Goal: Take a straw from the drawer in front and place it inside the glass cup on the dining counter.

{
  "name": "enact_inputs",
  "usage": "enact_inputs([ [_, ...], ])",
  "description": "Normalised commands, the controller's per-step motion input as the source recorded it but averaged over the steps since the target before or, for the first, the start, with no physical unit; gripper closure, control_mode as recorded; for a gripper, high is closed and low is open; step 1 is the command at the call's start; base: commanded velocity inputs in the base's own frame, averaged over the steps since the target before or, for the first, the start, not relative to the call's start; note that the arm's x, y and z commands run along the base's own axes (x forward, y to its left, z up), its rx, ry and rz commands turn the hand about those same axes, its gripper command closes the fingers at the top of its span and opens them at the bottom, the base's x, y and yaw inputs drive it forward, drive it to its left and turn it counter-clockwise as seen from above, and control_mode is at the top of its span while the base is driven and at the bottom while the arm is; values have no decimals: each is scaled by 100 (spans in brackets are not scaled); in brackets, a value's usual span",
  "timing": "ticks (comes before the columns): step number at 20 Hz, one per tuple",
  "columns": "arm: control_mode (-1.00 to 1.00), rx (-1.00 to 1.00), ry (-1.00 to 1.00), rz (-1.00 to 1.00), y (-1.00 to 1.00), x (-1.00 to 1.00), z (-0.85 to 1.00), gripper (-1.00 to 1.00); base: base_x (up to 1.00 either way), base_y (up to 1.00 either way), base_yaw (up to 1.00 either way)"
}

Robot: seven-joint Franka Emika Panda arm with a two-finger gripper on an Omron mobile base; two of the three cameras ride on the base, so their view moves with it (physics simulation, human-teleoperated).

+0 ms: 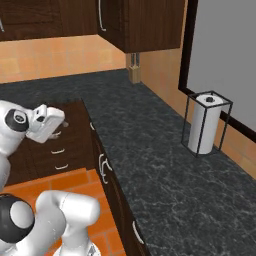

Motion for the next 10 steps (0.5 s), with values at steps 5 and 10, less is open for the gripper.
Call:
enact_inputs([
  [5, -100, -35, 1, -11, 34, 38, -65, -100, 0, 0, 0],
  [10, -100, -24, 6, -15, 1, 31, -68, -100, 0, 0, 0],
])
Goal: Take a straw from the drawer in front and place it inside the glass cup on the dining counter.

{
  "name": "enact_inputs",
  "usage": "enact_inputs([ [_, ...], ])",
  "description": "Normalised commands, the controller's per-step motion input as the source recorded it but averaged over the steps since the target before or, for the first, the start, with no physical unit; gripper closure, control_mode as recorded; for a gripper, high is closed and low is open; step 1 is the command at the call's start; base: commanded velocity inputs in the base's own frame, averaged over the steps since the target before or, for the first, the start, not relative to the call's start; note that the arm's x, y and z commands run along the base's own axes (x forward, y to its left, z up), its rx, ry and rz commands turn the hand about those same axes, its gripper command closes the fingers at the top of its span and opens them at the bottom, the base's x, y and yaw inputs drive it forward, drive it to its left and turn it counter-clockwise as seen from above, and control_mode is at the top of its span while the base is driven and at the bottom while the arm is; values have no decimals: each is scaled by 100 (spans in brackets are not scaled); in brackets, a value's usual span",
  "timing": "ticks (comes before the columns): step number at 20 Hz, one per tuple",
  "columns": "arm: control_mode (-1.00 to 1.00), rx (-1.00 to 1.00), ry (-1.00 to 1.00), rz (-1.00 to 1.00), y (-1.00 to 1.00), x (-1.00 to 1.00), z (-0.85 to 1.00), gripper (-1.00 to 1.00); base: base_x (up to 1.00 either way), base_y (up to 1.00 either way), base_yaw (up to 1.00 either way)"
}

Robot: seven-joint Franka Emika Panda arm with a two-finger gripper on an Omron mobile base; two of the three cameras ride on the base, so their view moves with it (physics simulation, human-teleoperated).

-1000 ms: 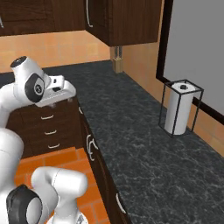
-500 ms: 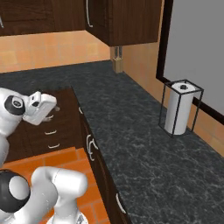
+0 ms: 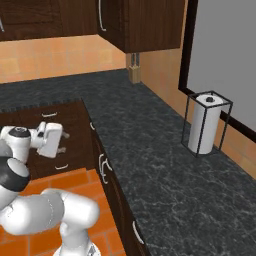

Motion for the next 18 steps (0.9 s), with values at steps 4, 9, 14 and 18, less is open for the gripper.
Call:
enact_inputs([
  [4, -100, -19, 3, -16, 0, 21, -63, -100, 0, 0, 0],
  [9, -100, -19, 1, -14, 0, 19, -60, -100, 0, 0, 0],
  [14, -100, -9, 4, -10, 0, 33, -59, -100, 0, 0, 0],
  [18, -100, -5, 0, -5, -11, 28, -59, -100, 0, 0, 0],
])
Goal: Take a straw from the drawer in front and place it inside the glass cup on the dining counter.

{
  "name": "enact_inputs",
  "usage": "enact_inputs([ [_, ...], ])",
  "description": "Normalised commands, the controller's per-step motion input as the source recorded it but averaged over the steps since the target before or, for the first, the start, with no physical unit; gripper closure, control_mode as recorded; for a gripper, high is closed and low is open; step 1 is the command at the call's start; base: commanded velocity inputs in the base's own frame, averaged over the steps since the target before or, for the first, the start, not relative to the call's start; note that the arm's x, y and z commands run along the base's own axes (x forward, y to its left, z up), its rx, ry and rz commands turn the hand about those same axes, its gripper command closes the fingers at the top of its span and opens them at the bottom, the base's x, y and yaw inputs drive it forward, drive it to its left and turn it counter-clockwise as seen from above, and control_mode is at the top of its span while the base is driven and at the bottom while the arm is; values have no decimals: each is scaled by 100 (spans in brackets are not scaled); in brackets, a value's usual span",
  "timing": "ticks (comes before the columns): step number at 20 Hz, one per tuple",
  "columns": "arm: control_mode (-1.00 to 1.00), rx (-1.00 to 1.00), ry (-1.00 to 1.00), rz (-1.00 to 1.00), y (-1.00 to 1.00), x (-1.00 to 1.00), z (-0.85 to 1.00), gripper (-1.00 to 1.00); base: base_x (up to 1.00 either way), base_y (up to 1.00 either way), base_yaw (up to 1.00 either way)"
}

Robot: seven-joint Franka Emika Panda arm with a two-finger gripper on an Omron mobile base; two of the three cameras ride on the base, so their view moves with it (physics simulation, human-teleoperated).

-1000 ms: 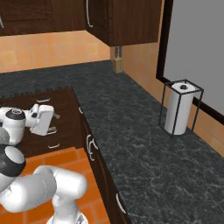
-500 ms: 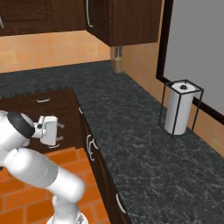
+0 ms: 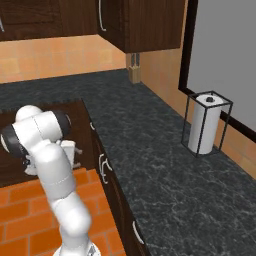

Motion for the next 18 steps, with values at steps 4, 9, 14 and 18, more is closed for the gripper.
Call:
enact_inputs([
  [4, -100, -8, 1, -7, -12, 30, -55, -100, 0, 0, 0],
  [9, -100, -7, 0, -6, -6, 37, -45, -100, 0, 0, 0],
  [14, -100, -4, 1, -5, 0, 28, -45, -100, 0, 0, 0],
  [18, -100, -6, 0, -5, 0, 21, -42, -100, 0, 0, 0],
])
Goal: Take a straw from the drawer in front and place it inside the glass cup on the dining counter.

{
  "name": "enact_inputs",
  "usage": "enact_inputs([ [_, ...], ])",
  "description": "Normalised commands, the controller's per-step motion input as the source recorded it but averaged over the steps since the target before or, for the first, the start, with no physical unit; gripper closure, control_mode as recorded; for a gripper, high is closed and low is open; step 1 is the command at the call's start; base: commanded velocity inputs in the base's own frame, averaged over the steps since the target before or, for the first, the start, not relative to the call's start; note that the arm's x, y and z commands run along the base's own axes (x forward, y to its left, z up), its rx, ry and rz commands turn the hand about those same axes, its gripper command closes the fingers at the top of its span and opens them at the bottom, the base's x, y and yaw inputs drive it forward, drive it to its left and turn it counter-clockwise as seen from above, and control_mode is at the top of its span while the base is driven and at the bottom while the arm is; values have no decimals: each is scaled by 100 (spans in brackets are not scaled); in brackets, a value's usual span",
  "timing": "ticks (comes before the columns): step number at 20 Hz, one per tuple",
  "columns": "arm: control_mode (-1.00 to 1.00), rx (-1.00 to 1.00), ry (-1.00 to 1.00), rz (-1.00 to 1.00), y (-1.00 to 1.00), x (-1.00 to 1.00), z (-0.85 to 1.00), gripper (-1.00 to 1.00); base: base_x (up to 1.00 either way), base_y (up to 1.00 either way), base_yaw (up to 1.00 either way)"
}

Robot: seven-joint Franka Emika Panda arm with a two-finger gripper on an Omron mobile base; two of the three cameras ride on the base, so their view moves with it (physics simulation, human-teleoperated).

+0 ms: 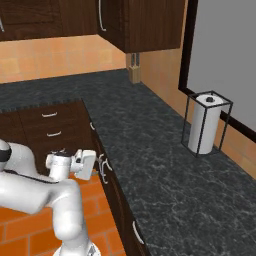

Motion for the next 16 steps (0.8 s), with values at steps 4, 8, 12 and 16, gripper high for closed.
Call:
enact_inputs([
  [4, -100, -4, 0, -2, 0, 44, -37, -100, 0, 0, 0],
  [8, -100, 0, 0, 0, 0, 55, -33, -100, 0, 0, 0],
  [12, -100, 0, 1, 0, 0, 59, -34, -100, 0, 0, 0],
  [16, -100, -2, 4, 0, 3, 52, -44, -100, 0, 0, 0],
])
